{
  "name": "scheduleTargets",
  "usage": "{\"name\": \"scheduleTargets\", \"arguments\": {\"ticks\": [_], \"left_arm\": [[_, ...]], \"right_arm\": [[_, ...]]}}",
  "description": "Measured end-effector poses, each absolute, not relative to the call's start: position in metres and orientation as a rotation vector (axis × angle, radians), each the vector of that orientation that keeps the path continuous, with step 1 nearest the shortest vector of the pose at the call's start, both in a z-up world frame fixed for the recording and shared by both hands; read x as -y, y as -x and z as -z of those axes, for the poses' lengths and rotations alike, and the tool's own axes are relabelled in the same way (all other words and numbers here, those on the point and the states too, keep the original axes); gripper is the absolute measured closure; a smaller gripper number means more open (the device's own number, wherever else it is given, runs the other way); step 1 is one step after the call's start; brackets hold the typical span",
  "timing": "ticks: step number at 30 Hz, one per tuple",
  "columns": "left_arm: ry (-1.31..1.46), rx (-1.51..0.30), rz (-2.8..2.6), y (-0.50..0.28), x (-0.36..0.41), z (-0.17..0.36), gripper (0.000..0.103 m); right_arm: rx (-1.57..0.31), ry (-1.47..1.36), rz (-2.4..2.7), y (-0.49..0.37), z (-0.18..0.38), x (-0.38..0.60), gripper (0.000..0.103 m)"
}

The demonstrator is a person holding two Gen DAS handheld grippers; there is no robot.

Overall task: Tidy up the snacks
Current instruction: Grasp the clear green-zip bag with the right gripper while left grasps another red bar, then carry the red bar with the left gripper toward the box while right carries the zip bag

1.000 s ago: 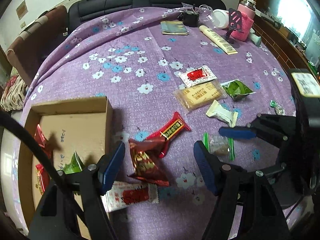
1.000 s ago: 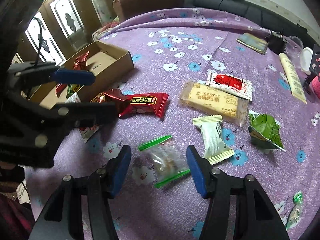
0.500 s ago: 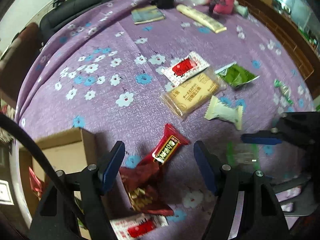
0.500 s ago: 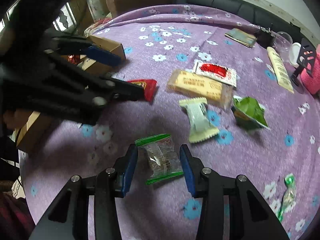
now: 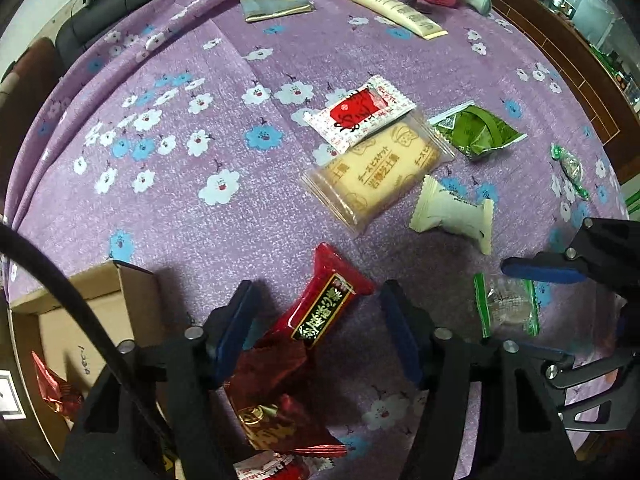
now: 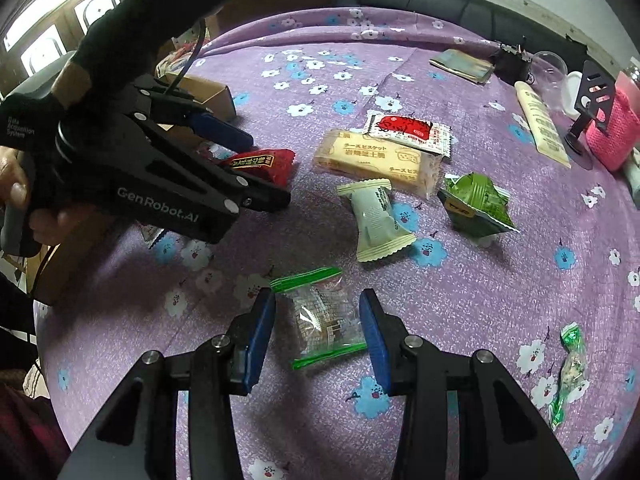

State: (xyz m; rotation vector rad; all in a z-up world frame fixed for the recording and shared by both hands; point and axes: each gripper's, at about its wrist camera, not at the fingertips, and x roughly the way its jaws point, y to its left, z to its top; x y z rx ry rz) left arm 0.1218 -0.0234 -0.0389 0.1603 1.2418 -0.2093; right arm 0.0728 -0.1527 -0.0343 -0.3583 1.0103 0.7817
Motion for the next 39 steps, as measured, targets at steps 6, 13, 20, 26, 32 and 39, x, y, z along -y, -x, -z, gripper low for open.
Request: {"name": "scheduleTargets", "arguments": {"ticks": [6,13,20,26,32,39], "left_arm": [[-0.178,-1.230,0.237,-0.116,0.029,0.036,0.070],[-0.158,-1.215,0.224,-0.114,0.024,0.037,0.083],[-0.133,-1.203,0.216,-0.101,0.033,0.036,0.083],[-0.085,-1.196,0.219,-0.086,0.041,0.035,0.083],[-0.011,-1.180,0.197,-0.068,0.045,0.036,0.083],[0.041,-1.162,0.190,-0.046,0.051,0.037,0.083]], "right_arm": [[-1.012,0.360,-0.766,-0.073,0.035,0.152,0.060],[-0.999,0.356,-0.738,-0.072,0.035,0.152,0.060],[-0.994,0.346,-0.700,-0.070,0.035,0.156,0.060],[-0.999,0.339,-0.661,-0.063,0.034,0.163,0.060],[-1.016,0.336,-0.611,-0.056,0.034,0.173,0.072],[-1.017,0.298,-0.573,-0.050,0.034,0.179,0.072]]}}
